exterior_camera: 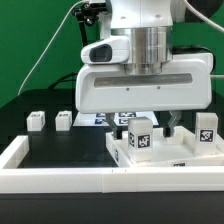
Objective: Assemble square table
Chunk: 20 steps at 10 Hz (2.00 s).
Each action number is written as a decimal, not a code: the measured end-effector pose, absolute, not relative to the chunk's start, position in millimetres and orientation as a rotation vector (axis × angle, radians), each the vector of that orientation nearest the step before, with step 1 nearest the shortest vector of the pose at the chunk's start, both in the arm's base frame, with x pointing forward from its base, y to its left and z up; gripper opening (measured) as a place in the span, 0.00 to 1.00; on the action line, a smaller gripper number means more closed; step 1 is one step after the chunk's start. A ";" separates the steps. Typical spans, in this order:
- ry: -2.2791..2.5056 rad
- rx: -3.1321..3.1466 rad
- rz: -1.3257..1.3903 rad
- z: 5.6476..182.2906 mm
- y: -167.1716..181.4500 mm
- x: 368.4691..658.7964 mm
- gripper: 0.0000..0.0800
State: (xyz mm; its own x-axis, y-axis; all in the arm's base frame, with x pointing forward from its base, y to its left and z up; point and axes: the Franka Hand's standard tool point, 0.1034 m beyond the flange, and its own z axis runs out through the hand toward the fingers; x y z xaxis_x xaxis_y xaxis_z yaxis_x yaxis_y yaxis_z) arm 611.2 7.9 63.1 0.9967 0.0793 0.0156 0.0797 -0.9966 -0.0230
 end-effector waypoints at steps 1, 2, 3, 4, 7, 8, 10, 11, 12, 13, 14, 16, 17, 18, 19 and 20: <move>-0.208 -3.112 -0.025 63.2 7.3 611.4 0.81; -0.262 -3.108 -0.026 63.1 7.1 611.3 0.81; -0.298 -3.105 -0.026 63.1 6.8 611.3 0.78; -0.289 -3.105 -0.026 63.1 6.9 611.3 0.61; -0.253 -3.108 -0.027 63.1 6.7 611.4 0.36; -0.237 -3.108 -0.026 63.1 6.8 611.4 0.36; 0.142 -3.095 -0.024 62.6 6.4 611.0 0.36; 0.298 -3.079 -0.032 62.3 7.6 611.3 0.36; 0.594 -3.029 -0.041 62.2 8.6 612.1 0.36; 0.830 -2.970 -0.045 61.9 9.4 612.6 0.36; 0.999 -2.917 -0.043 61.6 10.6 612.4 0.36; 1.369 -2.756 -0.039 61.3 11.6 613.2 0.36; 1.481 -2.692 -0.028 61.2 10.9 613.4 0.36; 1.574 -2.636 -0.018 61.3 10.1 614.0 0.36; 1.630 -2.598 -0.016 61.4 11.3 614.2 0.36; 1.622 -2.603 -0.017 61.4 11.1 614.2 0.36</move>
Offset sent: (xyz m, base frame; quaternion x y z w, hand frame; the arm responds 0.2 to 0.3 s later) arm 0.0000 0.0000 0.0000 0.0000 0.0000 0.0000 1.0000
